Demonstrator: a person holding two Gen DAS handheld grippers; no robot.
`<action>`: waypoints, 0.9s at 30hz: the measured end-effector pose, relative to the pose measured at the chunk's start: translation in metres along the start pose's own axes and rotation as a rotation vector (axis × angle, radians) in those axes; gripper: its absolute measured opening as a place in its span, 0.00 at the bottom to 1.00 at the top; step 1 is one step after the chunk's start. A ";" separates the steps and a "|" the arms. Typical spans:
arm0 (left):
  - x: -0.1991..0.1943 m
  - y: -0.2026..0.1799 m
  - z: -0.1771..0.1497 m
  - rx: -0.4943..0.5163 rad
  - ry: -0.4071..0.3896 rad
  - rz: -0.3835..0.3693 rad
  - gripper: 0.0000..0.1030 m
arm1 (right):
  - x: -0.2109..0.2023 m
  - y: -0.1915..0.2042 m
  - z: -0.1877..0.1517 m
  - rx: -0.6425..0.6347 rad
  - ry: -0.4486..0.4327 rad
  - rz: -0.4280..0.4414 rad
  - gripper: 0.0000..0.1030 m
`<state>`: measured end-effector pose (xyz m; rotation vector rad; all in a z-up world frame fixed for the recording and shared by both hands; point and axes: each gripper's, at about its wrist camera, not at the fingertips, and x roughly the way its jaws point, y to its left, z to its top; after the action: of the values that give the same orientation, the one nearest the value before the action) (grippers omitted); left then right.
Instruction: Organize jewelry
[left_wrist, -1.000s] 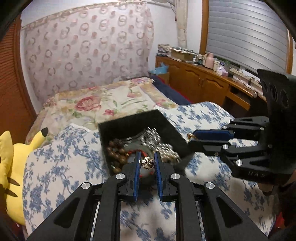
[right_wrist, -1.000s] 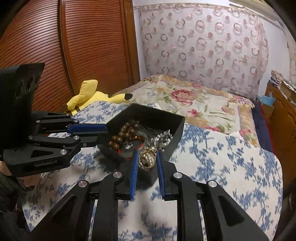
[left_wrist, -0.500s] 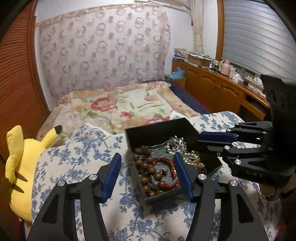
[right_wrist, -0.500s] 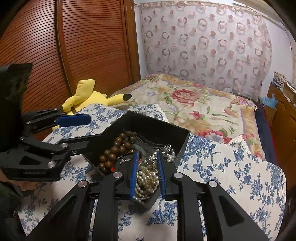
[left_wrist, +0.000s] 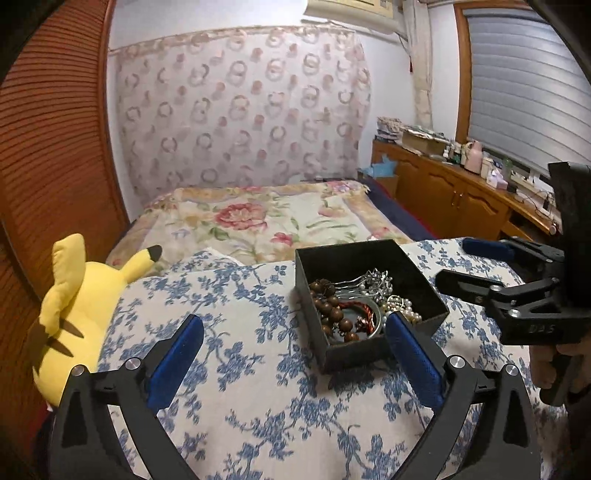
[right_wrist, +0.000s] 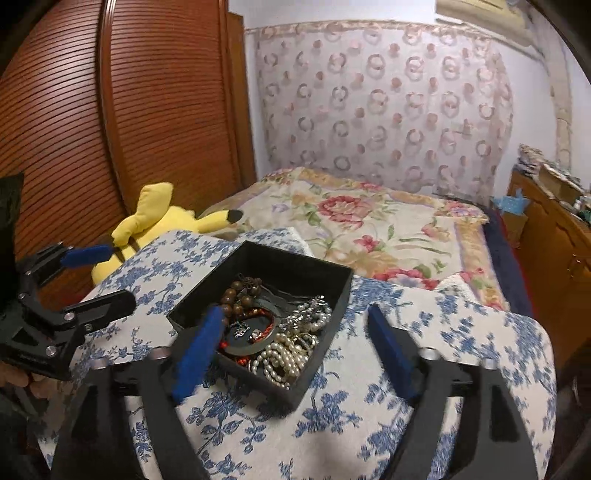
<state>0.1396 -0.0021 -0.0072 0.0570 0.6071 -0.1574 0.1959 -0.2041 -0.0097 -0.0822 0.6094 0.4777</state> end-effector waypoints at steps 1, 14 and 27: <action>-0.005 0.000 -0.002 0.001 -0.005 0.002 0.92 | -0.007 0.001 -0.003 0.007 -0.016 -0.014 0.94; -0.071 -0.011 -0.025 -0.024 -0.075 0.025 0.92 | -0.103 0.017 -0.050 0.124 -0.132 -0.123 0.97; -0.090 -0.019 -0.045 -0.032 -0.060 0.057 0.92 | -0.144 0.021 -0.077 0.164 -0.187 -0.191 0.97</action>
<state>0.0383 -0.0048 0.0074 0.0388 0.5471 -0.0938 0.0420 -0.2607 0.0102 0.0599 0.4503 0.2456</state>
